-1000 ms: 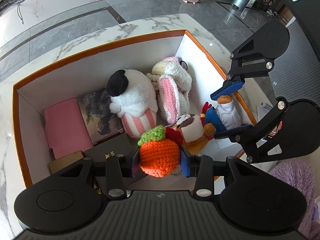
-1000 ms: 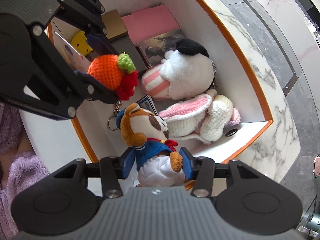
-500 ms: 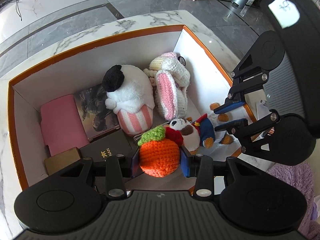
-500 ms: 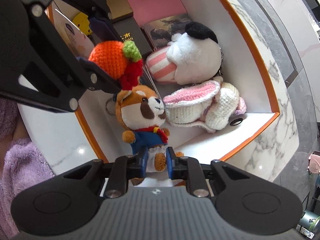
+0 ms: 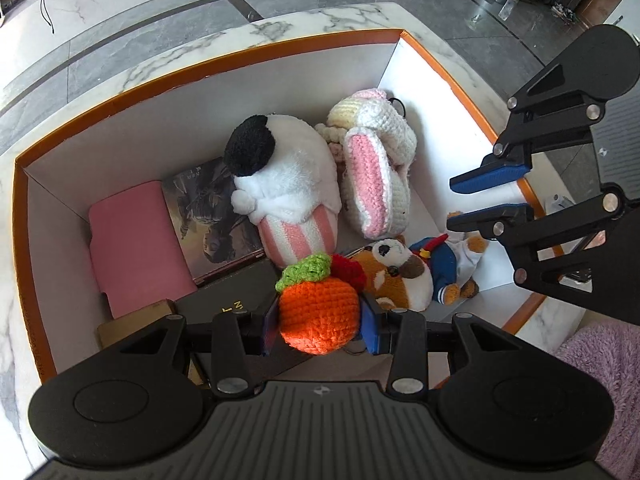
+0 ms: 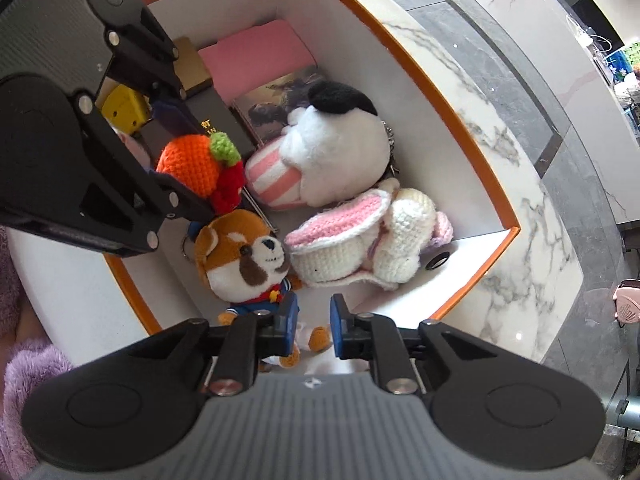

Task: Organize objects
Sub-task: 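Lower the persimmon with the left gripper while the right lowers the brown dog plush into the box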

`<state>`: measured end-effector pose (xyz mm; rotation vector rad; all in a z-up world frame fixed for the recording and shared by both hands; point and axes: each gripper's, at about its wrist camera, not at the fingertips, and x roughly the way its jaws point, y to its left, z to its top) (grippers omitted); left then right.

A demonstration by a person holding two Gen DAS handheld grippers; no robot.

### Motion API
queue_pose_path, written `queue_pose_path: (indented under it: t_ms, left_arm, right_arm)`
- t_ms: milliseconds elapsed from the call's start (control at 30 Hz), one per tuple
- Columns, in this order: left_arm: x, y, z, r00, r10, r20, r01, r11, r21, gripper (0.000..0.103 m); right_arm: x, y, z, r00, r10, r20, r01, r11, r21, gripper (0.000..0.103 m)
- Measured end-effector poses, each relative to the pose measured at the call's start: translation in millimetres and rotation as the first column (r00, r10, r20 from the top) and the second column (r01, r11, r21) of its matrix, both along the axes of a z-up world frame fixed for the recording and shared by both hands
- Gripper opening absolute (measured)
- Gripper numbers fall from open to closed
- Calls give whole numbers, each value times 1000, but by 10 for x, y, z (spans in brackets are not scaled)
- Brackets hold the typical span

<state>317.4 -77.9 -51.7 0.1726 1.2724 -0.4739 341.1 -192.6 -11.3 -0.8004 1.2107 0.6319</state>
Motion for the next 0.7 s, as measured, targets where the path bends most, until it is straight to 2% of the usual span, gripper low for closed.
queue_pose_path:
  t_ms: [100,267,367,500,633,700]
  left_arm:
    - [26,-24,-34,1000,-3,-14,4,999,32,47]
    - [-36,9,41,995,-60,-79,58,998,-23,47]
    - [-103,1,117,991,-95,-90,91,995,-46,47]
    - [-140,-54,82,984,-117,-135,113,993,-31,47]
    - [-57,-73,14,976,-95,-197,84,994,-64,48]
    - [-3,-90,-39,972,-73,-223,64,997,-47,48]
  right_arm:
    - [-3,5,-29,1000,-10,22,10,1000,7,20]
    - [-41,-30,-76,999,-23,39,22,999,27,22]
    - [-47,-59,-97,998,-36,49,35,999,38,22]
    - [-19,-124,-95,993,-100,66,96,994,54,22]
    - [-57,-130,-114,991,-111,74,106,993,59,22]
    - [-77,-124,-121,991,-108,75,104,993,62,22]
